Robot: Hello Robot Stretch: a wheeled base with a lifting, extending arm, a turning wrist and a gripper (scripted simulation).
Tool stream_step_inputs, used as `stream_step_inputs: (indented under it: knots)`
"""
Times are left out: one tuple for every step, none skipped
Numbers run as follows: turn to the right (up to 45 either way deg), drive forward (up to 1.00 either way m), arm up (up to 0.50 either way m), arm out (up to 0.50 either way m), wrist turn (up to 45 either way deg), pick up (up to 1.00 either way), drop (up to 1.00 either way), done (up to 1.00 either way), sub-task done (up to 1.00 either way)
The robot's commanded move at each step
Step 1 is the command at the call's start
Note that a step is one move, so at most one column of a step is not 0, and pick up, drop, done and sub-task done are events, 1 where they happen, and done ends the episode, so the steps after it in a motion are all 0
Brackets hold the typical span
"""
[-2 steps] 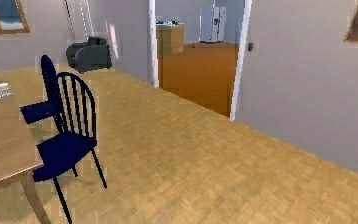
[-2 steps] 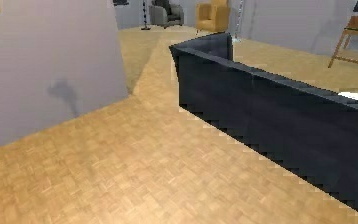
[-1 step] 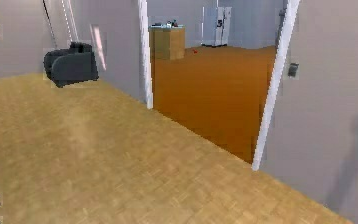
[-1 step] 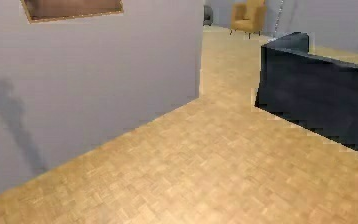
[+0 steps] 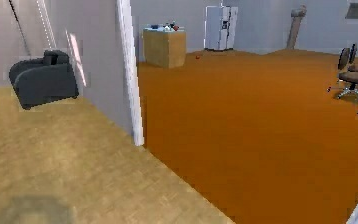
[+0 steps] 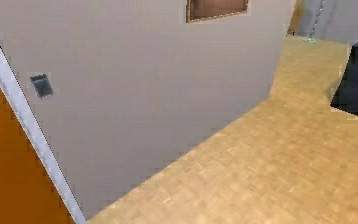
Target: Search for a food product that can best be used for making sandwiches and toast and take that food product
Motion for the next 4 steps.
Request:
stream_step_inputs:
  knots:
    - [-6.0,0.0,0.0,0.0,0.0,0.0,0.0,0.0,0.0]
    - [0.0,0.35,0.0,0.0,0.0,0.0,0.0,0.0,0.0]
    - [39.0,0.0,0.0,0.0,0.0,0.0,0.0,0.0,0.0]
    - [0.0,1.0,0.0,0.0,0.0,0.0,0.0,0.0,0.0]
